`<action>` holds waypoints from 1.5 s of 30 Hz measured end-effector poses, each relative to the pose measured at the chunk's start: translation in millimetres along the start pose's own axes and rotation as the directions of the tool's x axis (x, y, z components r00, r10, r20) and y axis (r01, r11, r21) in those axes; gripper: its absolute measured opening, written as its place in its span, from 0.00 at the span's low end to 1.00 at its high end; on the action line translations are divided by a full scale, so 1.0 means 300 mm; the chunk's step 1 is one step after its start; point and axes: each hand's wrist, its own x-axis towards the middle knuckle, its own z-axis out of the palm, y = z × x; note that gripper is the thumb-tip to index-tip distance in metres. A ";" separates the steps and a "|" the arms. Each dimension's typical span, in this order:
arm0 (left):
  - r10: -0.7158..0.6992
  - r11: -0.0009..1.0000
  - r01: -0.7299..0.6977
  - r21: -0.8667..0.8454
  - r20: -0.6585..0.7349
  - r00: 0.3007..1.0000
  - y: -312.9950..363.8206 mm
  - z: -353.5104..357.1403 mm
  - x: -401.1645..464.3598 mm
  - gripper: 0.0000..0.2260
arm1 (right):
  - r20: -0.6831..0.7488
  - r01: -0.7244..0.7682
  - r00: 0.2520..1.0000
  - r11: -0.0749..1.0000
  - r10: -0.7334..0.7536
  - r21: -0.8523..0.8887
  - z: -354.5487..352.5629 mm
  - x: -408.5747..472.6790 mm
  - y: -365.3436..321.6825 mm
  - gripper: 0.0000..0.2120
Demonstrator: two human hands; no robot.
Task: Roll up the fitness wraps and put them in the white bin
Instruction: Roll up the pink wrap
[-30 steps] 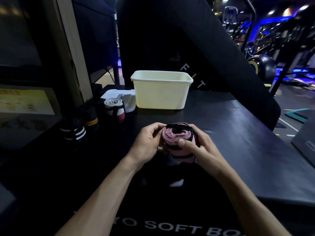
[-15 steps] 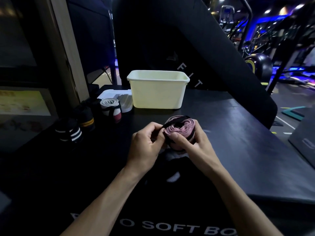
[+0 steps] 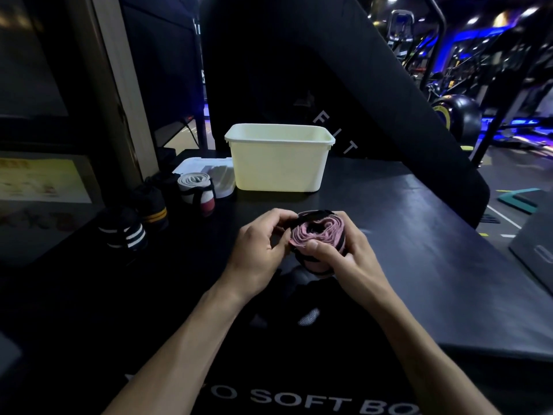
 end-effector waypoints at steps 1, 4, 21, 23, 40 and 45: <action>0.062 0.997 -0.061 0.049 -0.018 0.998 0.003 -0.004 0.002 0.07 | 0.012 0.004 1.000 1.000 -0.004 0.000 0.001 0.001 0.000 0.22; 0.104 0.991 -0.098 0.089 -0.056 0.993 0.015 -0.006 0.005 0.07 | 0.049 0.013 0.999 1.000 -0.014 0.013 0.004 0.005 -0.001 0.22; 0.054 0.998 -0.056 0.005 0.164 0.985 0.012 -0.037 0.013 0.09 | 0.201 -0.004 0.979 0.999 0.015 -0.054 -0.039 -0.006 -0.015 0.24; -0.024 0.997 0.040 -0.073 0.214 0.976 0.013 -0.043 0.019 0.09 | 0.207 0.002 0.978 0.999 0.006 -0.036 -0.040 -0.008 -0.011 0.25; 0.165 0.970 -0.218 0.110 0.366 0.916 0.009 -0.083 0.026 0.07 | 0.285 -0.058 0.955 0.994 0.083 -0.093 -0.058 -0.013 -0.002 0.31; 0.167 0.957 -0.247 0.153 0.404 0.899 -0.003 -0.084 0.033 0.07 | 0.320 -0.029 0.944 0.989 0.075 -0.148 -0.064 -0.013 0.010 0.36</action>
